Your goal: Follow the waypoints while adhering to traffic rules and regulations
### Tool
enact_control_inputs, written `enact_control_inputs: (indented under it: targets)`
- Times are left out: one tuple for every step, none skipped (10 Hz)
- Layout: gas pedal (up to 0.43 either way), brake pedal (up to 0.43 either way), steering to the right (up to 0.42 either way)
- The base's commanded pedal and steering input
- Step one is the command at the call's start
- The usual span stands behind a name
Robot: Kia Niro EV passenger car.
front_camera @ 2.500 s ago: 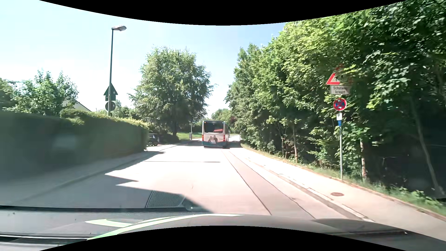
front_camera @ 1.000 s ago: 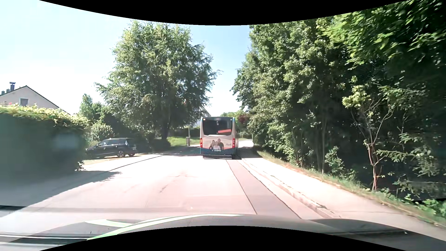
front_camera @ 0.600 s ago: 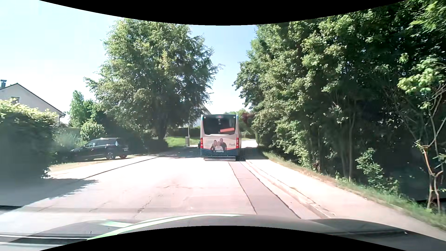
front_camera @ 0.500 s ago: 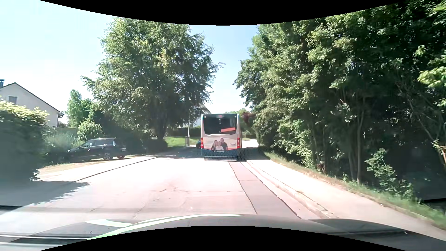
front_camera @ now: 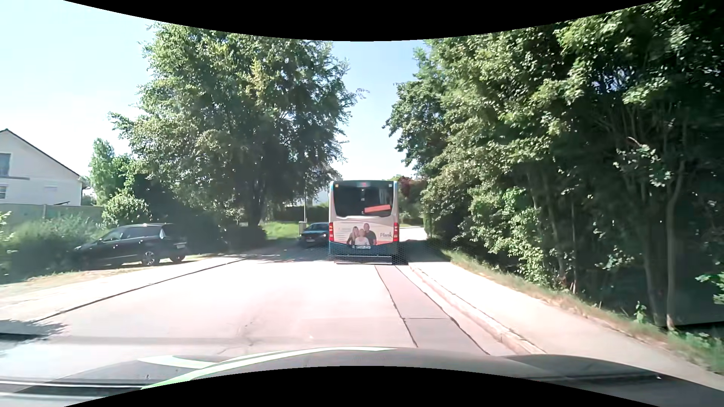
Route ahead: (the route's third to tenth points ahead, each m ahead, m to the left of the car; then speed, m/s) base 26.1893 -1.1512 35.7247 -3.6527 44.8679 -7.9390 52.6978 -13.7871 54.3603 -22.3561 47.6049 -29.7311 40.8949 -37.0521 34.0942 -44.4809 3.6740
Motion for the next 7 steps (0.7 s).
enact_control_inputs:
  targets:
    - [0.000, 0.055, -0.013]
    - [0.000, 0.000, -0.013]
    - [0.000, 0.000, -0.013]
    - [0.000, 0.000, -0.012]
    - [0.000, 0.000, -0.013]
    - [0.000, 0.000, -0.014]
    - [0.000, 0.000, -0.015]
